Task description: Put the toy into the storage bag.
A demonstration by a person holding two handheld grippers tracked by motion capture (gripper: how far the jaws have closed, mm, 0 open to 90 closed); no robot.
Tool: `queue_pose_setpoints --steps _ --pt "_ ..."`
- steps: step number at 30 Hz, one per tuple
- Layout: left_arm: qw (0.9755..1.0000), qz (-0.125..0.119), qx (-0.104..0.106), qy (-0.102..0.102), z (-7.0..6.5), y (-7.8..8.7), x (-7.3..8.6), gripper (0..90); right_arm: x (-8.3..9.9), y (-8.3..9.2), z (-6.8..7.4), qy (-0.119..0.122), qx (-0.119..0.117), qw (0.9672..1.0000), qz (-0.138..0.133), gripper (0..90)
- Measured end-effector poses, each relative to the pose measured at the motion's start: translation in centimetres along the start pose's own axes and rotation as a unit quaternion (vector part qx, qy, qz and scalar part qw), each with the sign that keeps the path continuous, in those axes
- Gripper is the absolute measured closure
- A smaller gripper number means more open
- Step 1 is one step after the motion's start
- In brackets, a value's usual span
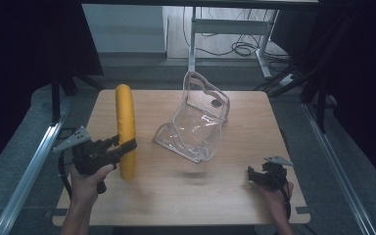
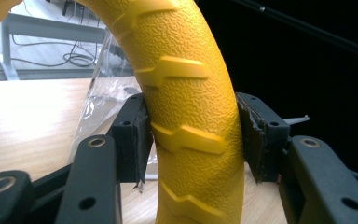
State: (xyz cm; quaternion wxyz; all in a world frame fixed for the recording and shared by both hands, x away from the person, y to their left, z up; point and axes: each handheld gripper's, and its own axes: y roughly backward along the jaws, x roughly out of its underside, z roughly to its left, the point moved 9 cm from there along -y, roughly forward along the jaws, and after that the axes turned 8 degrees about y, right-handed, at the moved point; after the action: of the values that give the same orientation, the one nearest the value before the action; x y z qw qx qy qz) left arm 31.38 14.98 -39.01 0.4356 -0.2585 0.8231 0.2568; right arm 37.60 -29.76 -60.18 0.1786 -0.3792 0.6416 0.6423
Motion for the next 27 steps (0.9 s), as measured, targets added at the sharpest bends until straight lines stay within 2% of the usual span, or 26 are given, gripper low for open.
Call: queue_pose_setpoints --steps 12,19,23,27 --pt "0.9997 -0.02 0.011 0.005 -0.7 -0.4 -1.1 48.4 0.0 0.0 0.0 0.002 0.0 1.0 0.0 15.7" --pt "0.9989 -0.039 0.022 0.012 -1.4 -0.7 -2.2 48.4 0.0 0.0 0.0 0.001 0.0 1.0 0.0 15.7" --pt "0.9988 -0.041 0.028 0.002 -2.2 -1.1 -2.5 48.5 0.0 0.0 0.0 0.002 0.001 1.0 0.0 15.7" --pt "0.9983 -0.045 0.038 0.001 -2.8 -1.5 -2.9 48.5 0.0 0.0 0.0 0.0 0.0 1.0 0.001 15.7"
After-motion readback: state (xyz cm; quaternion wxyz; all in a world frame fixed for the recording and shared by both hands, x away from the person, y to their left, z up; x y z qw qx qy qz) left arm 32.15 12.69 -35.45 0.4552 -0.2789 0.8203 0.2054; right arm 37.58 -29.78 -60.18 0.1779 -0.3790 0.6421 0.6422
